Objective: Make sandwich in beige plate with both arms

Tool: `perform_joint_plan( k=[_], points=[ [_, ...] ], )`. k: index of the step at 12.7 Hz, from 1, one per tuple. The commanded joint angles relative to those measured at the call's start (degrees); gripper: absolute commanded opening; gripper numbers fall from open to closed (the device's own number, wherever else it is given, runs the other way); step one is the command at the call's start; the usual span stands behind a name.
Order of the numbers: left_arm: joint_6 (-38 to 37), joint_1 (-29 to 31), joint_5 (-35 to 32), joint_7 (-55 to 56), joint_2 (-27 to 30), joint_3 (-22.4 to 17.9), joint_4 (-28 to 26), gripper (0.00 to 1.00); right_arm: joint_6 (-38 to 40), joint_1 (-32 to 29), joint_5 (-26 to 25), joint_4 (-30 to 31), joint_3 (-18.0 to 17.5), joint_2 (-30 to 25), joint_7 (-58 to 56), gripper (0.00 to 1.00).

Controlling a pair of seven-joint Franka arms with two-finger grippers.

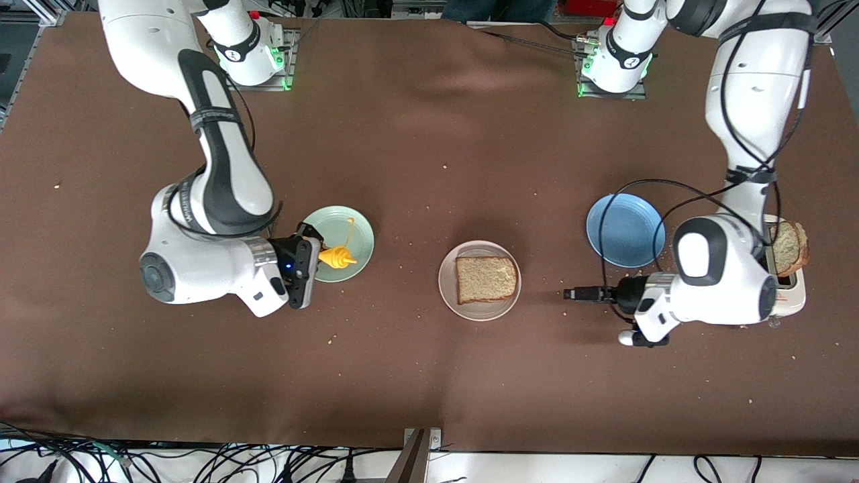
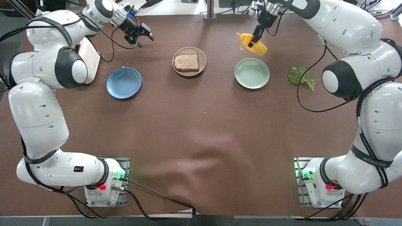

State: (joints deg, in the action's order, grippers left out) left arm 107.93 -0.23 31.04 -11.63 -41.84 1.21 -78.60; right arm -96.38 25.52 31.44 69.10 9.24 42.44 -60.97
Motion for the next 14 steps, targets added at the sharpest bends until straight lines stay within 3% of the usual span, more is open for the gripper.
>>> perform_joint_plan(
  k=[1, 6, 9, 12, 14],
  points=[
    [-2.8, 3.5, -11.7, 0.6, 6.3, 0.5, -1.4, 1.0, -0.6, 4.8, -6.8, -3.2, 0.4, 0.1, 9.6, 0.0],
    [-8.6, 5.4, -23.2, 0.8, 13.9, -0.2, -1.1, 1.0, -1.8, 16.5, -25.4, -4.2, 0.5, 0.2, 25.2, 0.0],
    [-9.5, 5.3, -26.9, 1.9, 17.8, -0.2, -1.1, 1.0, -1.4, 25.0, -42.9, -4.3, 0.5, 0.2, 33.1, 0.0],
    [-11.7, 5.4, -27.1, 2.6, 21.1, -0.4, -1.1, 1.0, -1.1, 27.3, -47.4, -4.4, 0.6, 0.4, 33.3, 0.0],
    [-12.0, 5.4, -27.9, 2.9, 22.3, -0.4, -1.1, 1.0, -1.2, 30.9, -56.6, -4.4, 0.5, 0.6, 34.9, 0.0]
  ],
)
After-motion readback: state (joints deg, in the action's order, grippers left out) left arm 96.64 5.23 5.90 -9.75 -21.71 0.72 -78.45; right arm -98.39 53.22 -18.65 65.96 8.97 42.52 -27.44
